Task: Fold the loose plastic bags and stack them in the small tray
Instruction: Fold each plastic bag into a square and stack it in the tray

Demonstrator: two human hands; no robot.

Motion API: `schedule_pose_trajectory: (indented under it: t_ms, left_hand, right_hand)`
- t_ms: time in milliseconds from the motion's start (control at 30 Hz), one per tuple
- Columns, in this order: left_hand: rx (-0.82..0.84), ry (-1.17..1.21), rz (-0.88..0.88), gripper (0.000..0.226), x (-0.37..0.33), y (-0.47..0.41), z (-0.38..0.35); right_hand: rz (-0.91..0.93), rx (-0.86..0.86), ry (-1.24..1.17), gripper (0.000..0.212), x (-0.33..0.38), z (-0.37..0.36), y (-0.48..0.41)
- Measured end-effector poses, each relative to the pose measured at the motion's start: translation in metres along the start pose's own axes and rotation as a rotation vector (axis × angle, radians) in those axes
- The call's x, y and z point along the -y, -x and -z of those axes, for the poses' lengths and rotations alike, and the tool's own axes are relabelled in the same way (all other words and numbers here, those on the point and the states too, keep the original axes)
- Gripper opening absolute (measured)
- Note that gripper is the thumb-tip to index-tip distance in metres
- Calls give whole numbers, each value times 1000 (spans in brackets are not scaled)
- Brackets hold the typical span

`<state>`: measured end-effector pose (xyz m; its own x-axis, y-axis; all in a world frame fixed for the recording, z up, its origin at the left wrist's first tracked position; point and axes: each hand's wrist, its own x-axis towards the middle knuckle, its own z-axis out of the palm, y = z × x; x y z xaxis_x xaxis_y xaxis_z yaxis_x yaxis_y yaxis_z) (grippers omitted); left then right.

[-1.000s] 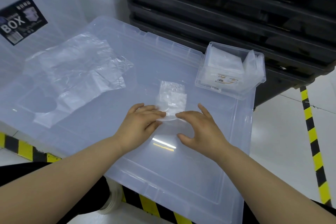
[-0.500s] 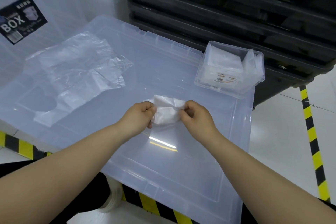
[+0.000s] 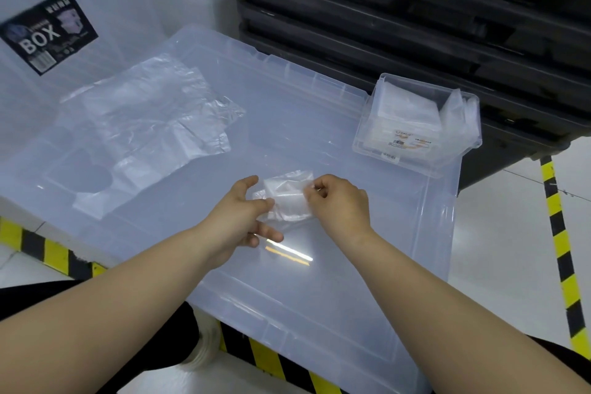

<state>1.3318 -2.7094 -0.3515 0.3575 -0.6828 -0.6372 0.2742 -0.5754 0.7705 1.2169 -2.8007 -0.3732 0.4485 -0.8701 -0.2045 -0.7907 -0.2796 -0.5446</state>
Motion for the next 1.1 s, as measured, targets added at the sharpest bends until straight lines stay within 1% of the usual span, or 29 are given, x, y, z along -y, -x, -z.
schedule_pose_trajectory:
  t_ms: [67,200,333,400,467,567,633,700,767,833,900,1000,1100]
  left_hand:
    - [-33,-44,-40,52,1,3,2]
    - [-116,-222,-218,39,8,4,5]
    - [-188,-206,-252,29,11,-6,2]
    - [-189,-211,-281,28,10,-10,-1]
    - [-171,-212,-288,25,8,-11,-4]
    - [-153,-144,-262,16,3,-14,-5]
    - [-132,-124,-241,16,1,-15,-5]
    - [-113,-158,-243,16,1,-15,-5]
    - [-97,-199,-258,25,2,-13,-5]
    - [-86,-223,-255,34,3,-14,-6]
    - [-89,-233,-235,39,3,-15,-6]
    - [-80,-254,-226,37,2,-16,-5]
    - [-111,-450,-302,26,1,-11,-3]
  right_hand:
    - [-6,-10,-4,26,1,0,0]
    - [-8,-12,-25,27,0,-1,1]
    - [-13,-4,-54,26,-2,-1,2]
    - [-22,-1,-81,23,-2,0,2]
    - [-28,-5,-92,28,-3,0,2]
    - [-30,-5,-79,40,-2,0,2]
    - [-35,-6,-51,40,-2,-1,1]
    - [-37,-16,-30,34,-2,-2,2]
    - [-34,-42,-18,23,-1,-2,3]
    - [-36,-67,-8,21,1,-3,4]
    - [-33,-85,1,22,1,-3,3]
    - [-27,-104,30,22,0,-4,3]
    - [-18,-119,48,23,0,-6,2]
